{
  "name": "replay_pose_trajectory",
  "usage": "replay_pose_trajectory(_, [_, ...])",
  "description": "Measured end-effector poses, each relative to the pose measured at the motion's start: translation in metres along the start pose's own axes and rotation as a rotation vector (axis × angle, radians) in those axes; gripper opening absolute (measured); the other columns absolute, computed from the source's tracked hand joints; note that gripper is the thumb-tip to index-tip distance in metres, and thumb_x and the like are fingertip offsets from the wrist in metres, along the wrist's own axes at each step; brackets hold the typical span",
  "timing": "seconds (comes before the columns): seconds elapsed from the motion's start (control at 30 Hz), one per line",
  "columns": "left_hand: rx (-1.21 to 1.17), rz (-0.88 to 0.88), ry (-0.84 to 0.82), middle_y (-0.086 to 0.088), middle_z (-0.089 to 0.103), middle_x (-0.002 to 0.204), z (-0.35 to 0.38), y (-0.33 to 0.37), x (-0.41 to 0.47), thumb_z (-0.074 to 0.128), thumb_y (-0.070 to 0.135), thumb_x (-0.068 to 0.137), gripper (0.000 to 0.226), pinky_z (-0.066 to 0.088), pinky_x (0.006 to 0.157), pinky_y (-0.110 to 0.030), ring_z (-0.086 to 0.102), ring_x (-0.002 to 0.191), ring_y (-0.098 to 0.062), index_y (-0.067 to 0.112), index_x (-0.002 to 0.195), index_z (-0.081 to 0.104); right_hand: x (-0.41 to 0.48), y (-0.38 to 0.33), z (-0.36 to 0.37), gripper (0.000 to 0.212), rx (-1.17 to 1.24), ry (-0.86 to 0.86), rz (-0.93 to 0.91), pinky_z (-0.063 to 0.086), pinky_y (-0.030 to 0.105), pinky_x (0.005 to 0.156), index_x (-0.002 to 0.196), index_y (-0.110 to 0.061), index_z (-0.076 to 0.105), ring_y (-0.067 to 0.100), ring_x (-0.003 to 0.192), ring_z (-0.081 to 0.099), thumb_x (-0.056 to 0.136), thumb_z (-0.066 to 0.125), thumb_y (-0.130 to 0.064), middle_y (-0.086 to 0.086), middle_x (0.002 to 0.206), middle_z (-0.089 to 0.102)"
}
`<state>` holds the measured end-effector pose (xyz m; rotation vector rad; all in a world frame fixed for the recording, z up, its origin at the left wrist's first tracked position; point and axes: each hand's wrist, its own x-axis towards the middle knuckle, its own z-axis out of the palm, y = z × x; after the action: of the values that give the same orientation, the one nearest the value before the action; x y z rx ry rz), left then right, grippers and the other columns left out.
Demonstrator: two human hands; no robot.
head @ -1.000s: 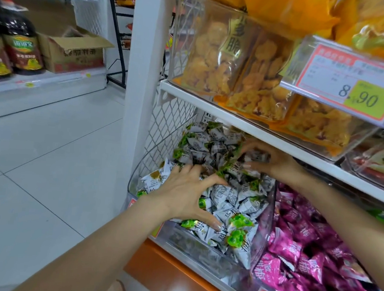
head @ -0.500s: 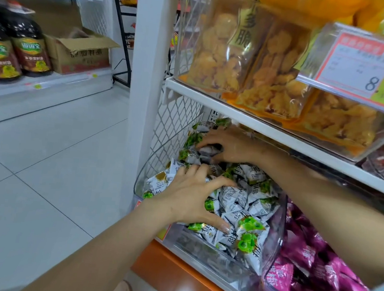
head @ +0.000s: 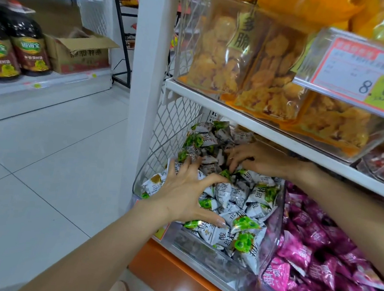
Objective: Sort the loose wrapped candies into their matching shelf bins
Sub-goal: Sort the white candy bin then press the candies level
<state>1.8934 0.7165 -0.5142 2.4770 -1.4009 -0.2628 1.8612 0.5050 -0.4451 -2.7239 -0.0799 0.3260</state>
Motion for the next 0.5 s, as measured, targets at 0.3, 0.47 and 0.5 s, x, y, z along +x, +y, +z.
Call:
replay_pose_trajectory(0.3, [0.014,-0.006,-0.021,-0.014,0.002,0.155,0.002,0.002,0.002,0.052,0.076,0.069,0.082,-0.014,0.111,-0.058,-0.013,0.143,-0.031,0.055,0.138,0.013,0.026,-0.011,0.006,0.042,0.153,0.305,-0.023,0.027,-0.005,0.087,0.131,-0.012,0.051,0.008,0.131,0.033,0.093,0.048,0.004,-0.006,0.137,0.040])
replay_pose_trajectory(0.47, [-0.025,0.009,-0.010,-0.012,0.002,0.155,0.003,0.000,0.003,0.052,0.076,0.068,0.081,-0.017,0.110,-0.057,-0.013,0.143,-0.029,0.056,0.137,0.014,0.062,-0.018,0.006,0.073,-0.278,0.071,0.099,0.017,0.031,0.112,0.145,-0.035,0.028,0.019,0.142,0.015,0.084,0.067,-0.037,0.000,0.157,0.012])
replay_pose_trajectory(0.5, [-0.032,0.012,-0.006,-0.012,0.002,0.155,0.003,0.000,0.002,0.053,0.076,0.068,0.081,-0.017,0.110,-0.057,-0.013,0.143,-0.029,0.057,0.137,0.014,0.066,-0.018,0.005,0.075,-0.317,0.053,0.121,0.019,0.031,0.110,0.145,-0.037,0.026,0.021,0.143,0.014,0.083,0.067,-0.041,0.002,0.157,0.010])
